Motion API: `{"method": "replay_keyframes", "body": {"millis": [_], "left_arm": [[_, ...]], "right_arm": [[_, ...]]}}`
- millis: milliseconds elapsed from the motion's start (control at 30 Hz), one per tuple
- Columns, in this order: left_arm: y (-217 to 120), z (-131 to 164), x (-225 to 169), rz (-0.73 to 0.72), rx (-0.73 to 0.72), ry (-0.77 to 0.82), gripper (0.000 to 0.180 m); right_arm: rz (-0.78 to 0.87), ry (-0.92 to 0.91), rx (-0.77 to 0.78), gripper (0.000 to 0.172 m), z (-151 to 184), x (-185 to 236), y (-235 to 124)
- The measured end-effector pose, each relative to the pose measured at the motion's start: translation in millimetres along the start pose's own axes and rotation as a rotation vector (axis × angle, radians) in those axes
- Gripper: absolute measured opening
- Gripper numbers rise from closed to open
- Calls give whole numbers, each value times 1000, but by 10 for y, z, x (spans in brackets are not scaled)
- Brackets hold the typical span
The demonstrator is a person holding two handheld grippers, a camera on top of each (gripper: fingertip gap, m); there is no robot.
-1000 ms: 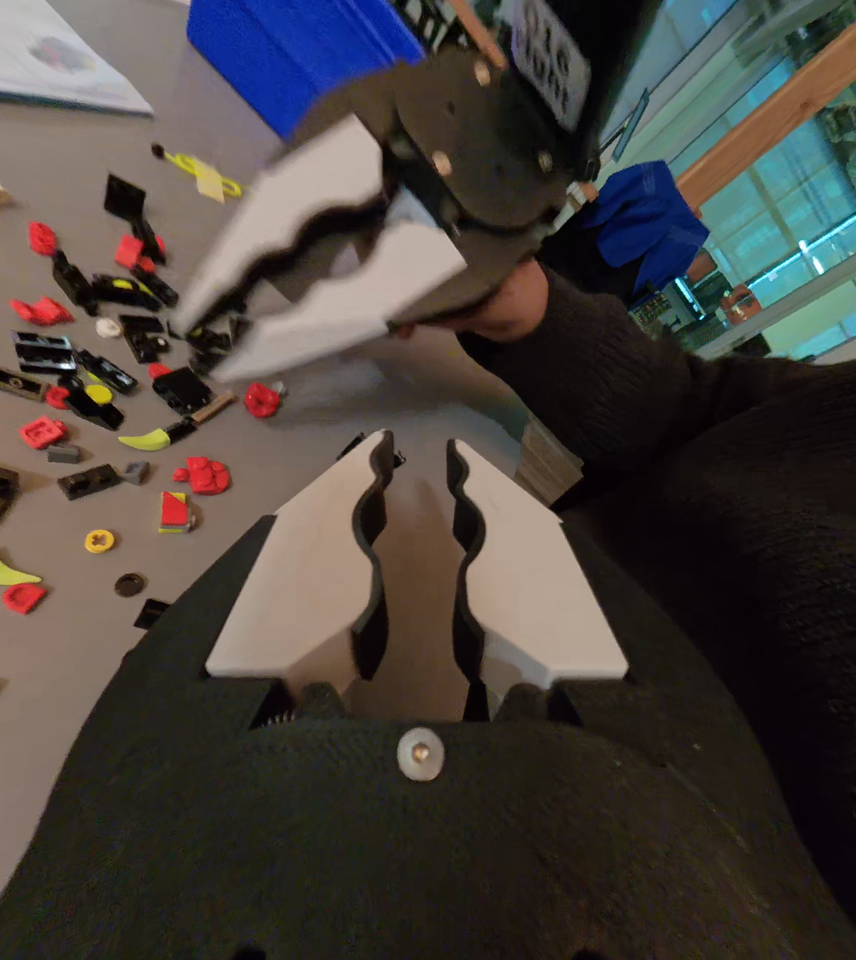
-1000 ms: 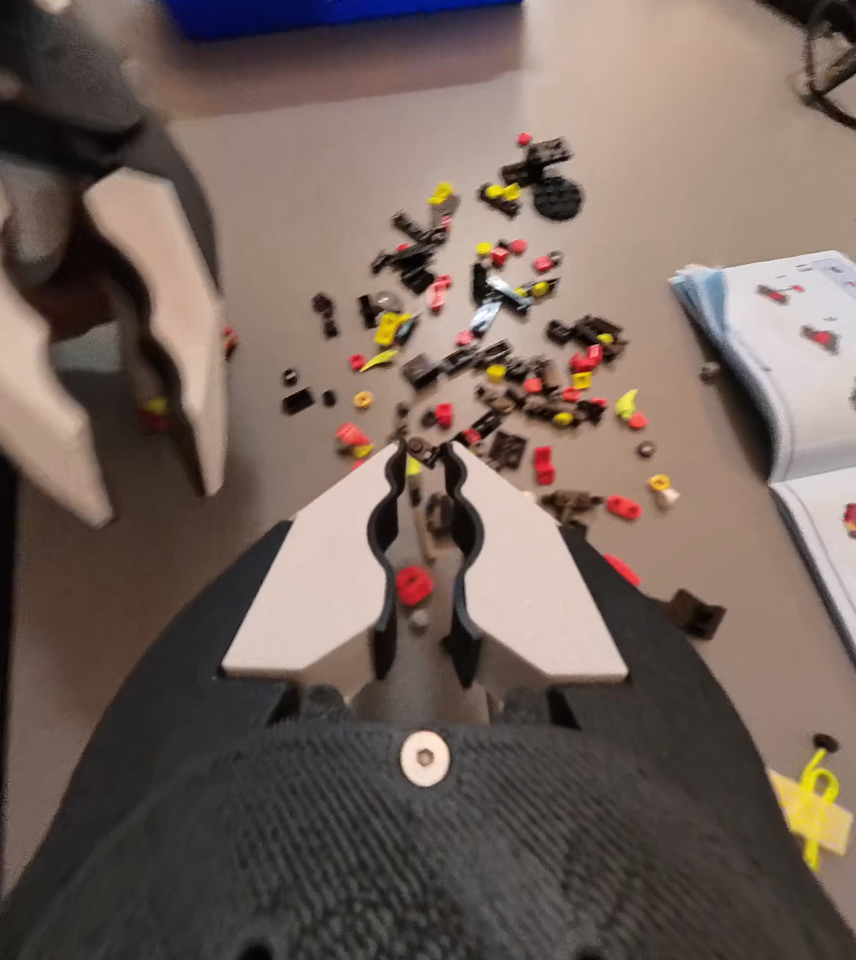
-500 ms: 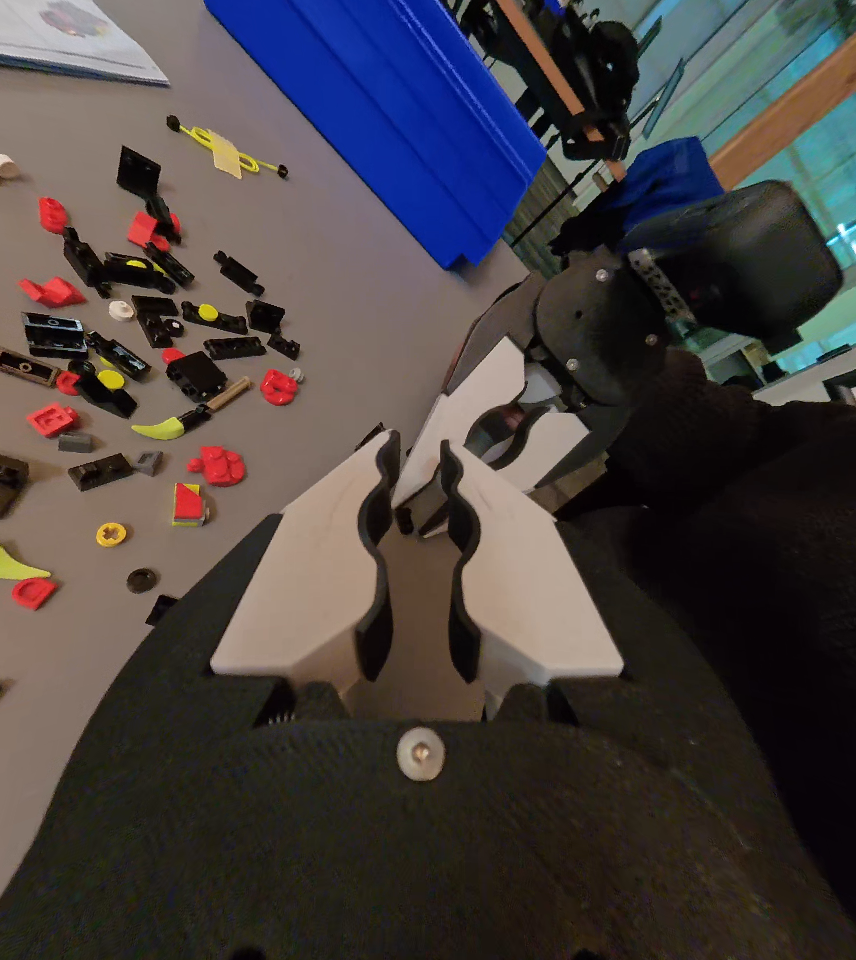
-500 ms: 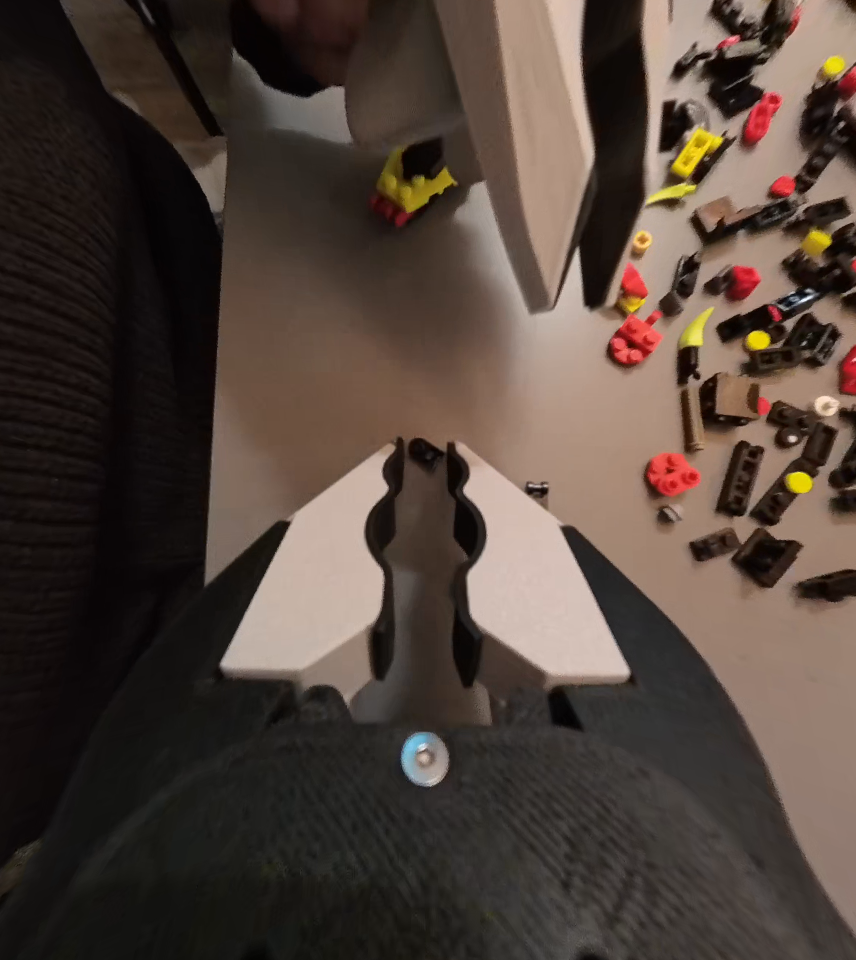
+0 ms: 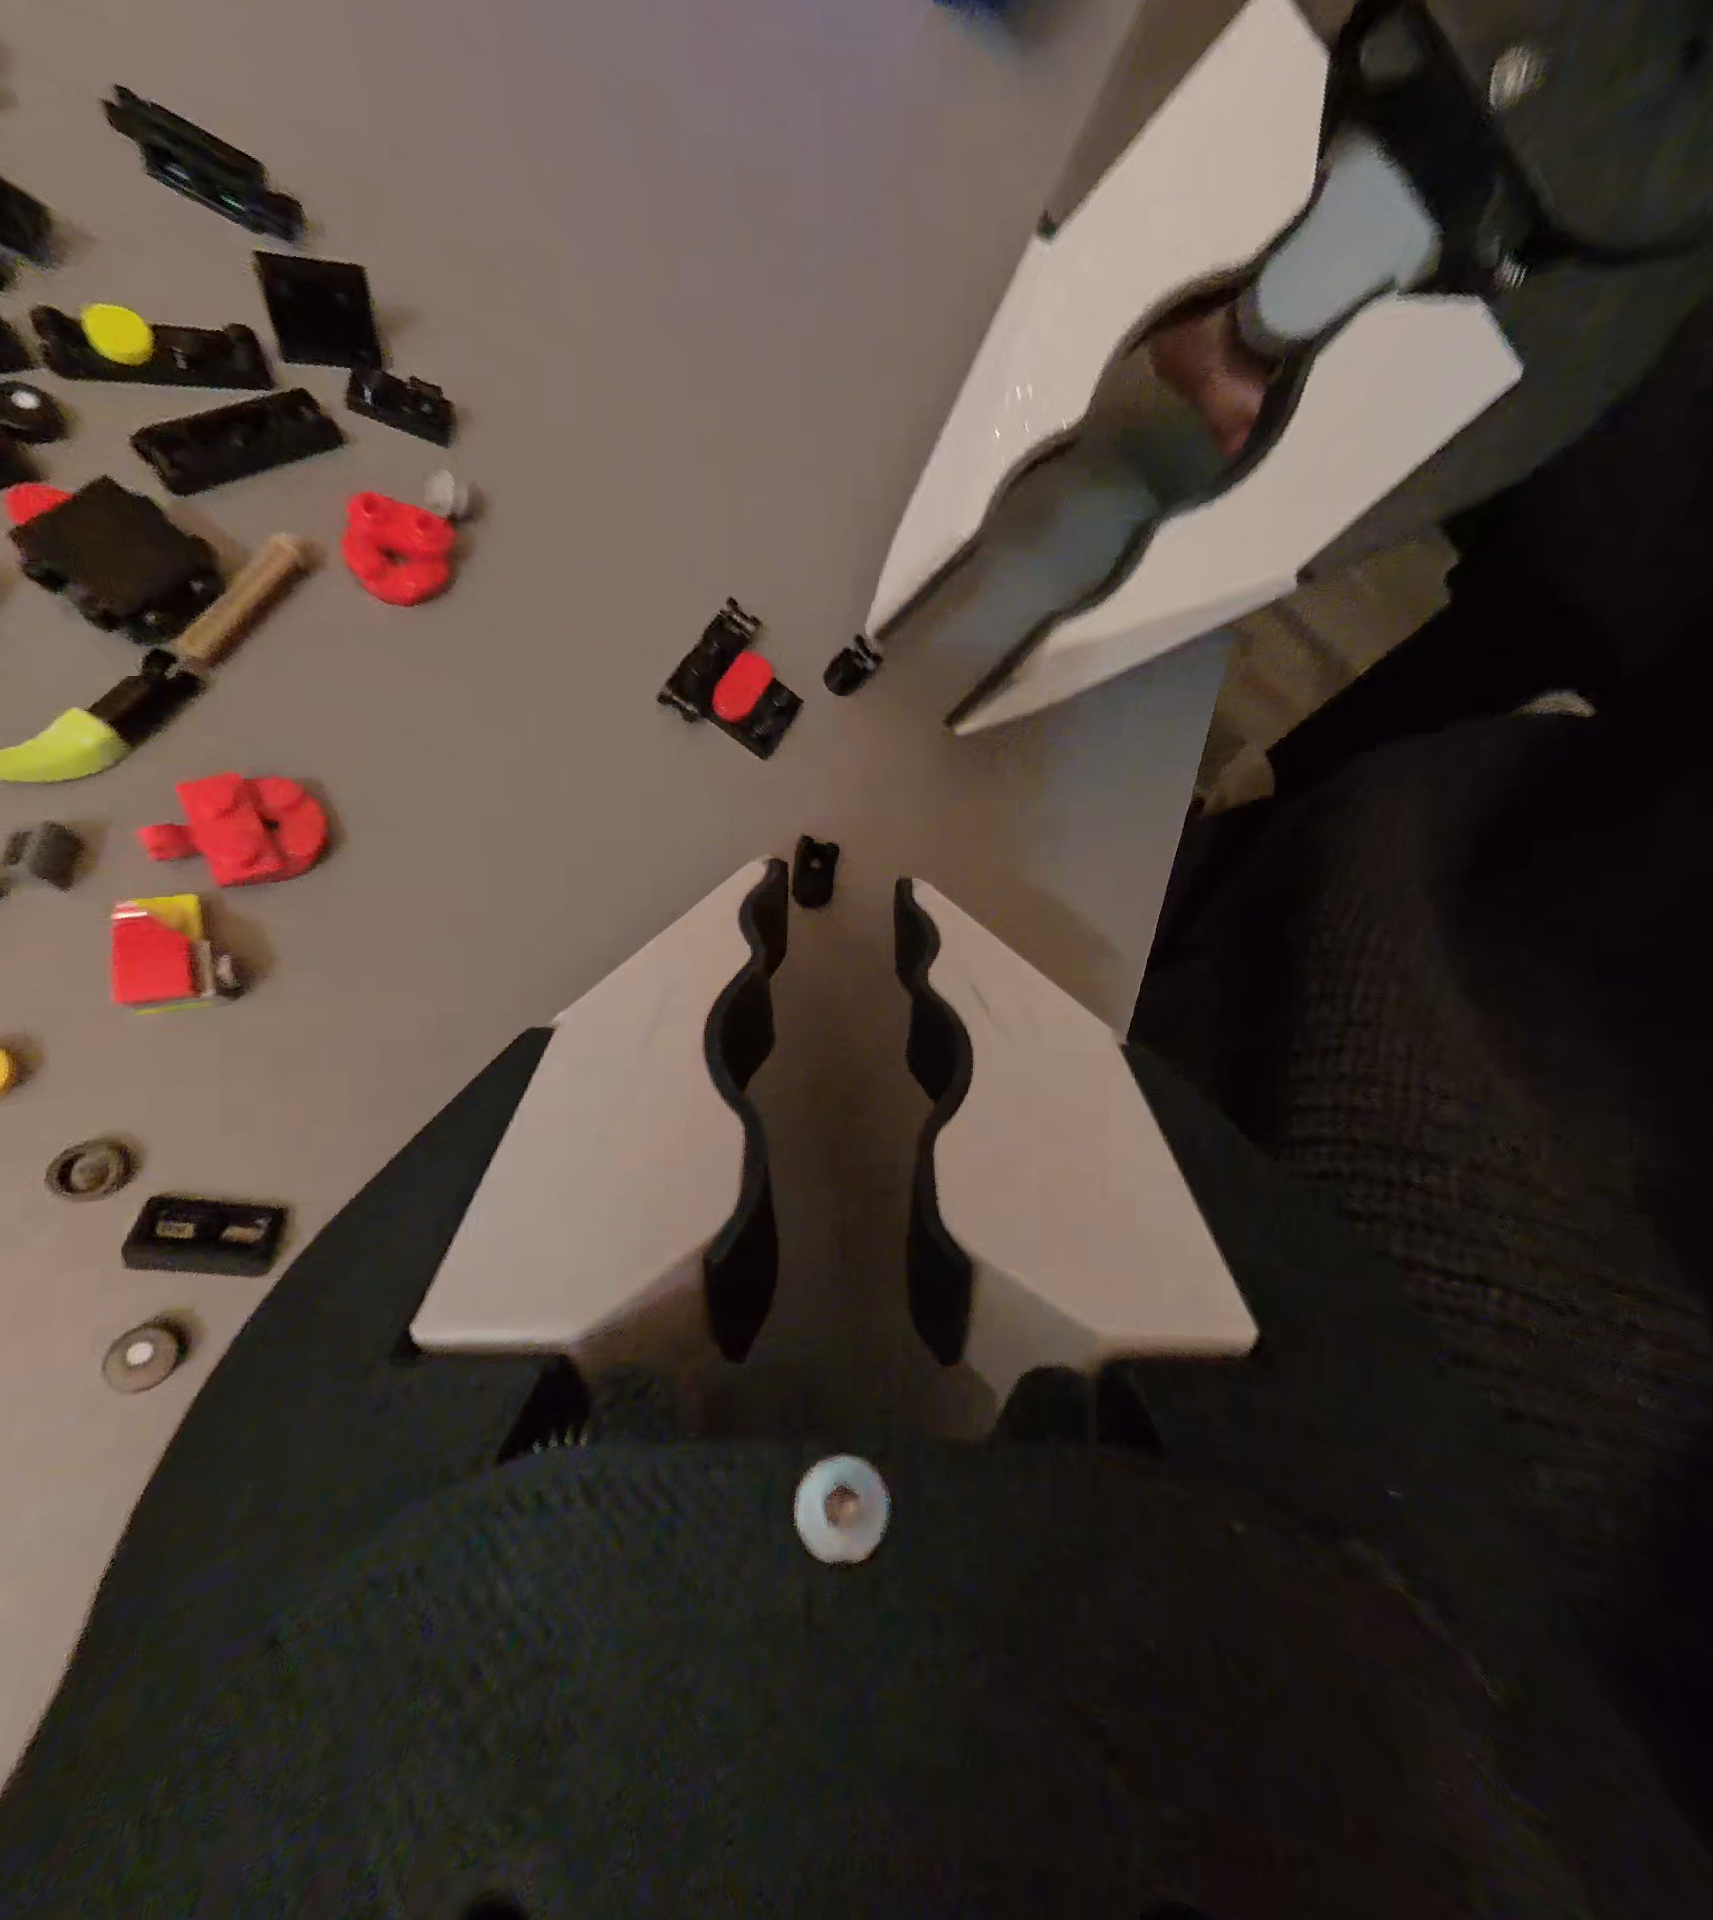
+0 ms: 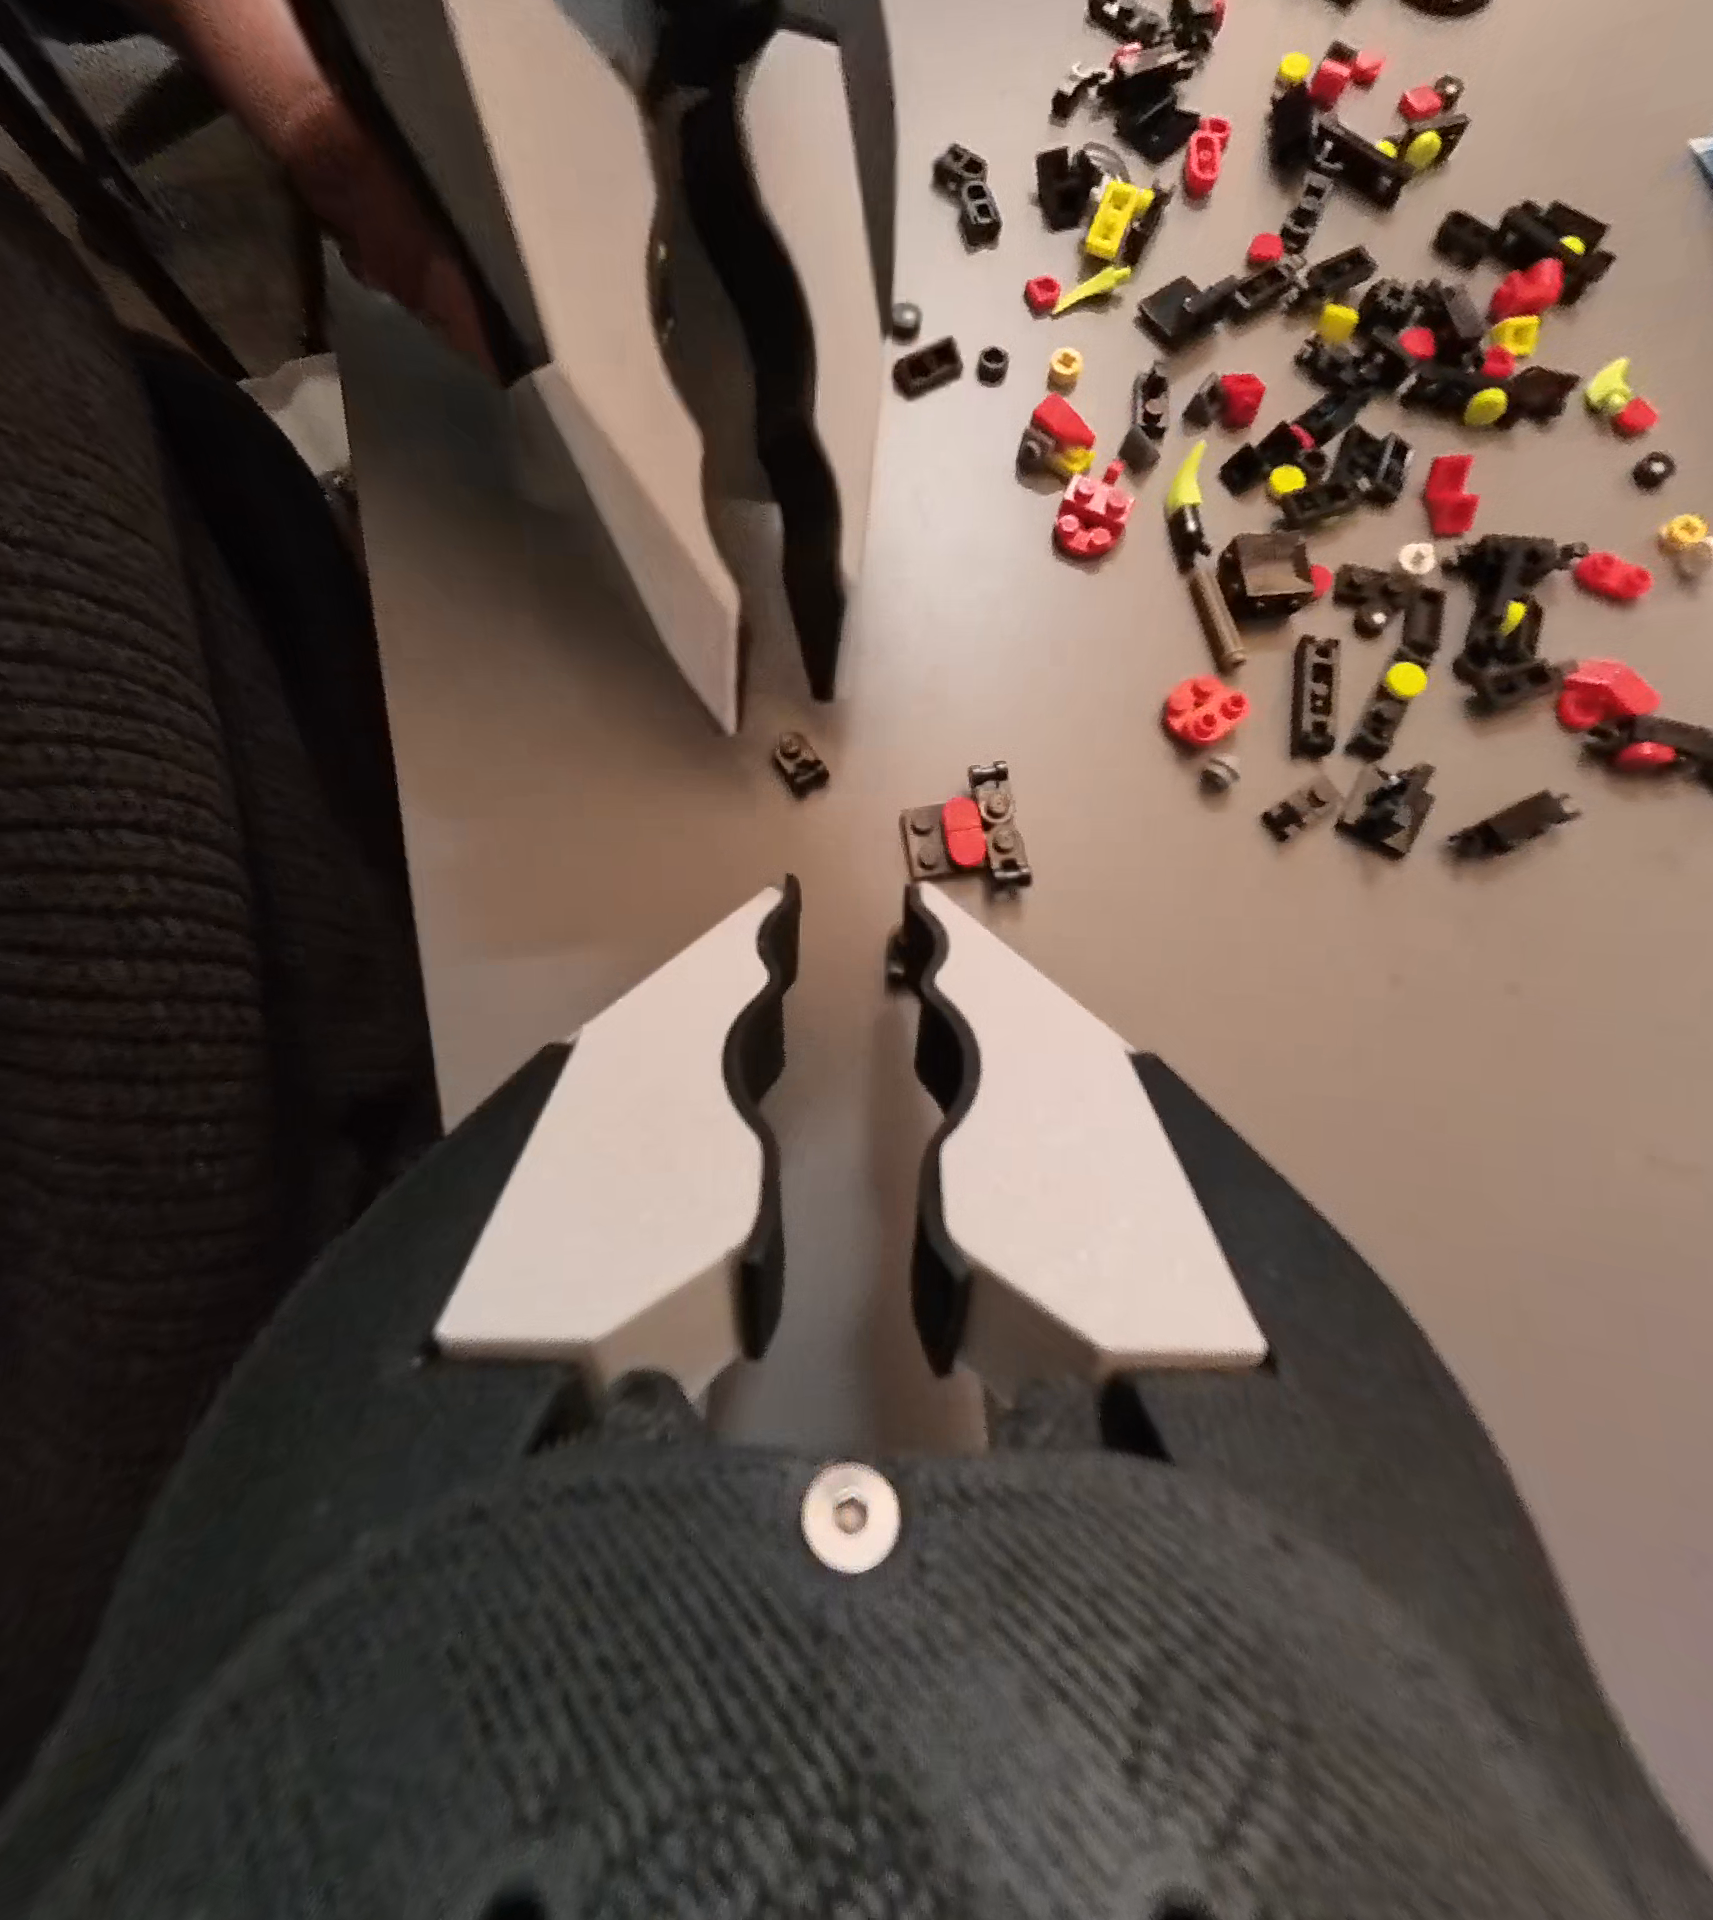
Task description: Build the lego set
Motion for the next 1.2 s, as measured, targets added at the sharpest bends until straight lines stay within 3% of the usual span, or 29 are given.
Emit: {"method": "replay_keyframes", "body": {"millis": [33,267,467,667,833,1200], "left_arm": [[17,10,-16,-6,11,15,20],[90,59,-83,13,47,-1,24],[110,29,-401,212,26,27,25],[20,-94,-244,115,-57,59,25],[14,-79,-59,27,-41,60,25],[155,-13,-96,39,53,121,33]], "right_arm": [[-5,2,-9,17,-2,-3,-6],[-23,14,-28,16,-22,28,-19],[-9,23,-19,15,-2,-4,-18],[-6,41,-32,15,-5,-29,-29],[5,42,-15,16,28,-30,-27],[73,94,-10,10,108,-95,-110]]}}
Point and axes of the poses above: each gripper's, where its closed fingertips meet, y out along the fingers, z out of its underside, x = y × z across the jaws, the point moved 3 cm from there along -y, back along the fingers, and after that the axes turned 1 degree about x, right-handed, at the moved point
